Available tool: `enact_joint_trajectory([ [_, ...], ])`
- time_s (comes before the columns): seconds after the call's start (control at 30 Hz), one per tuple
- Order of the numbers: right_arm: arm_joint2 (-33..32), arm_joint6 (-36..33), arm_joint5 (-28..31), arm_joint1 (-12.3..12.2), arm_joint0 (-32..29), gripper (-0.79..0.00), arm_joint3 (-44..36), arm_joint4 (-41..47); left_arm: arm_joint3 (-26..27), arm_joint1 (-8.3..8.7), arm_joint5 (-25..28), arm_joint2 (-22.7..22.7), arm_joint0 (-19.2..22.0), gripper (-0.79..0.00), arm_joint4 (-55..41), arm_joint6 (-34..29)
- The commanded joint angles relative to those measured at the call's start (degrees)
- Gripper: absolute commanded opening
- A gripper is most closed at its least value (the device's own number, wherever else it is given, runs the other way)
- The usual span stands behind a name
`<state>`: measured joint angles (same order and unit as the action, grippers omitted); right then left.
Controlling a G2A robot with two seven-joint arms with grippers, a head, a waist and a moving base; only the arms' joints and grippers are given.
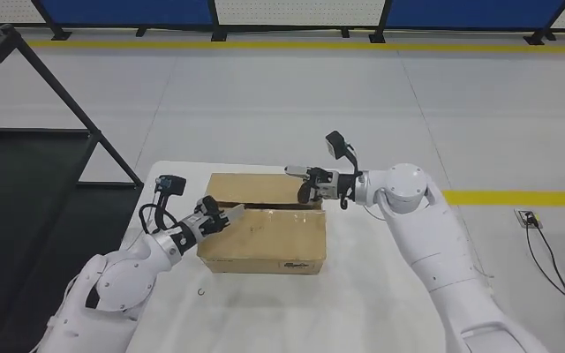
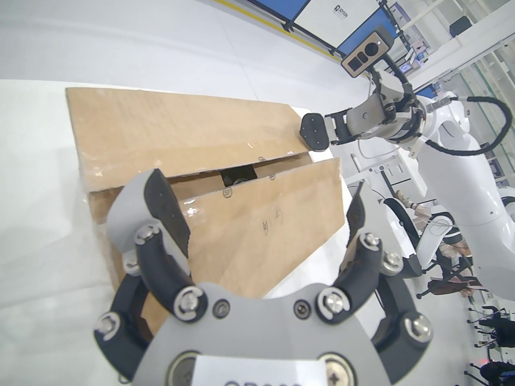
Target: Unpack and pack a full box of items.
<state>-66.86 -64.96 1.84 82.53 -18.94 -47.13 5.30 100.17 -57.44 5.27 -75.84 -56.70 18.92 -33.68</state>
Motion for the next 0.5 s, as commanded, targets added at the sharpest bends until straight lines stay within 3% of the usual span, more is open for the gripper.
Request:
enact_joint_trajectory([
  [0.0,0.3,-0.8,0.1,0.0,-0.2,0.0,0.0,0.5,-0.2,-0.09,-0.1,0.4,0.3,0.0,0.4,0.2],
  [0.47,-1.2,0.1,2.2,-1.5,-4.1,0.0,-2.3,1.2,0.4,-0.41,-0.6,-0.7,0.9,0.0,-0.7,1.4],
])
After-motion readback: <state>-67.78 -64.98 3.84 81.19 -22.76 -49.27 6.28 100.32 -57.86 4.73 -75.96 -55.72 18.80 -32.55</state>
